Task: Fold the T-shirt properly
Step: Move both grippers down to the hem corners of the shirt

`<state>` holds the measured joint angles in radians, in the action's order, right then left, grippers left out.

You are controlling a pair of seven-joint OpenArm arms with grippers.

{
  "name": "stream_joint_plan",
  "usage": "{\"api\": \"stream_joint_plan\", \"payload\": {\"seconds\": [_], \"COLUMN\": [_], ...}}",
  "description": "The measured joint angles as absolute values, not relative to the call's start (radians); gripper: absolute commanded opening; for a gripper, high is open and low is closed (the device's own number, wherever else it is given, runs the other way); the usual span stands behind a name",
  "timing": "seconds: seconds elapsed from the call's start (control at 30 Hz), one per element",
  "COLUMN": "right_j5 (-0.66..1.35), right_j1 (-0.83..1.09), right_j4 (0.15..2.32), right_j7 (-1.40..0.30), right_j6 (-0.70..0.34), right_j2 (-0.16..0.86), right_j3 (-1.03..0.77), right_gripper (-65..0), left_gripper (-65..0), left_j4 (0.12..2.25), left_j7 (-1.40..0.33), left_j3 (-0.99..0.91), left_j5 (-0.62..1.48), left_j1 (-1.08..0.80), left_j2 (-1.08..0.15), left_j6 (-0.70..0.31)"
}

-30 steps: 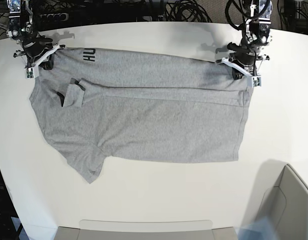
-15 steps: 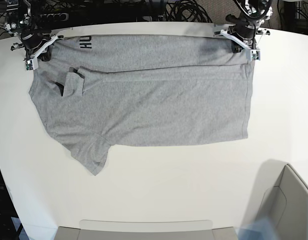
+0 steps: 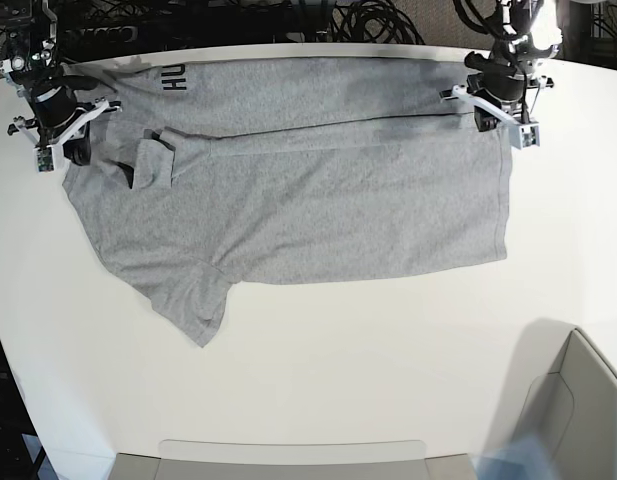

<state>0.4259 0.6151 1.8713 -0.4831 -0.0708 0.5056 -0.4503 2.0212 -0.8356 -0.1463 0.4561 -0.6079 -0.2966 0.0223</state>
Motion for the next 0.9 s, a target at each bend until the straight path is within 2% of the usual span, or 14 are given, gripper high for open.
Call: {"api": "stream_joint_plan", "payload": {"seconds": [0.17,0.23,0.3,0.43,0.53,0.63,0.73,0.77,0.9], "right_j5": [0.428,0.428,0.411,0.415,0.339,0.294,0.263,0.270,0.271], "right_j1": [0.393,0.278,0.125,-0.089,-0.178,-0.213,-0.249,-0.252,-0.244], "right_j4": [1.877,1.831,1.742,1.555,1.373,1.203,1.028,0.994,0.978], "right_j7": [-0.488,-0.564,-0.665,-0.672,-0.663,-0.531,-0.438,-0.386,-0.368], "right_j6": [-0.076,-0.082,-0.068,-0.077,-0.073,-0.081,-0.080,-0.075,-0.068], "right_j2": [0.516,0.519,0.524,0.513,0.484,0.445,0.402,0.404,0.413], "right_j3": [-0.489,-0.464,-0.384,-0.205,-0.077,0.004,0.012,0.010,0.005], "right_gripper": [-62.9,-62.9,-62.9,-62.9,-62.9,-62.9,-62.9,-62.9,-62.9], "left_gripper": [-65.0,-65.0,-65.0,-65.0,-65.0,-65.0,-65.0,-65.0,-65.0], "left_j4": [2.022,2.022,2.024,2.014,2.010,2.010,2.010,2.006,2.005], "left_j7": [-0.863,-0.874,-0.937,-0.953,-0.963,-0.965,-0.965,-0.964,-0.964], "left_j3": [-0.144,-0.126,-0.110,-0.104,-0.106,-0.110,-0.110,-0.110,-0.111], "left_j5": [0.453,0.450,0.453,0.464,0.447,0.450,0.460,0.456,0.453], "left_j1": [-0.502,-0.440,-0.362,-0.292,-0.300,-0.299,-0.297,-0.296,-0.299], "left_j2": [-0.296,-0.295,-0.299,-0.287,-0.294,-0.269,-0.268,-0.265,-0.259], "left_j6": [0.027,0.025,0.020,0.019,0.027,0.025,0.022,0.023,0.022]}}
